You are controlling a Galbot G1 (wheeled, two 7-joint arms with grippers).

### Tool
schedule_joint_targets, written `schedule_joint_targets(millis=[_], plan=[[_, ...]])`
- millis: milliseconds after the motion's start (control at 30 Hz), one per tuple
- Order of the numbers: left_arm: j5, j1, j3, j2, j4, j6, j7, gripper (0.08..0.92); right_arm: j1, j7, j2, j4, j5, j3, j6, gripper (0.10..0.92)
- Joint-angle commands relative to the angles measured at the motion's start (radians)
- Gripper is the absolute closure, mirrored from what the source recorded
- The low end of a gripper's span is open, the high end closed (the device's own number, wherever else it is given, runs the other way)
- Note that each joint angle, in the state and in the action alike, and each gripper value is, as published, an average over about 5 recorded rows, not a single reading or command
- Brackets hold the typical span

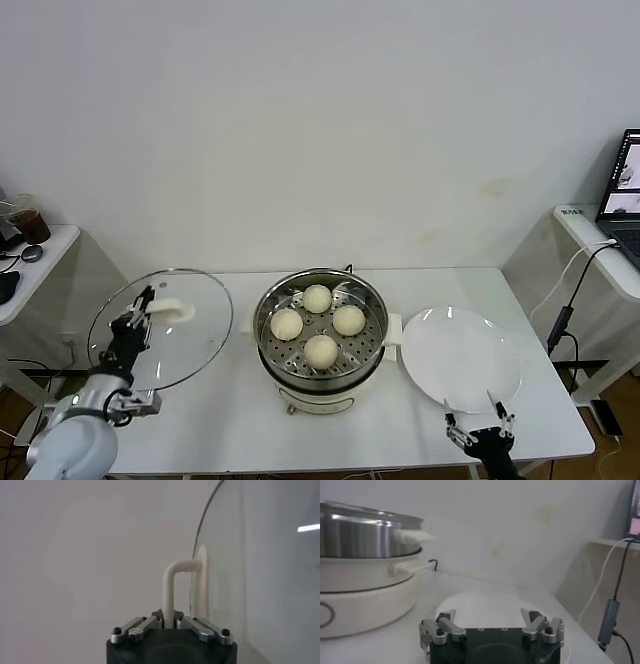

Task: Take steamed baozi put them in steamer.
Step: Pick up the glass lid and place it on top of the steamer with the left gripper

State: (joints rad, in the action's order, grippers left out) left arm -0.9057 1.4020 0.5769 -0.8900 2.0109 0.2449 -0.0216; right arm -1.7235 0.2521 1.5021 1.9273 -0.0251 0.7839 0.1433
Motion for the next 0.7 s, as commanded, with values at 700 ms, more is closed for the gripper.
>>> schedule_joint_targets(millis=[700], plan=[[-0.357, -0.579, -0.759, -0.267, -0.030, 0.401, 0.386, 0.821, 0.059, -0.028, 0.059, -0.090, -0.185, -0.031, 0.066, 0.203]])
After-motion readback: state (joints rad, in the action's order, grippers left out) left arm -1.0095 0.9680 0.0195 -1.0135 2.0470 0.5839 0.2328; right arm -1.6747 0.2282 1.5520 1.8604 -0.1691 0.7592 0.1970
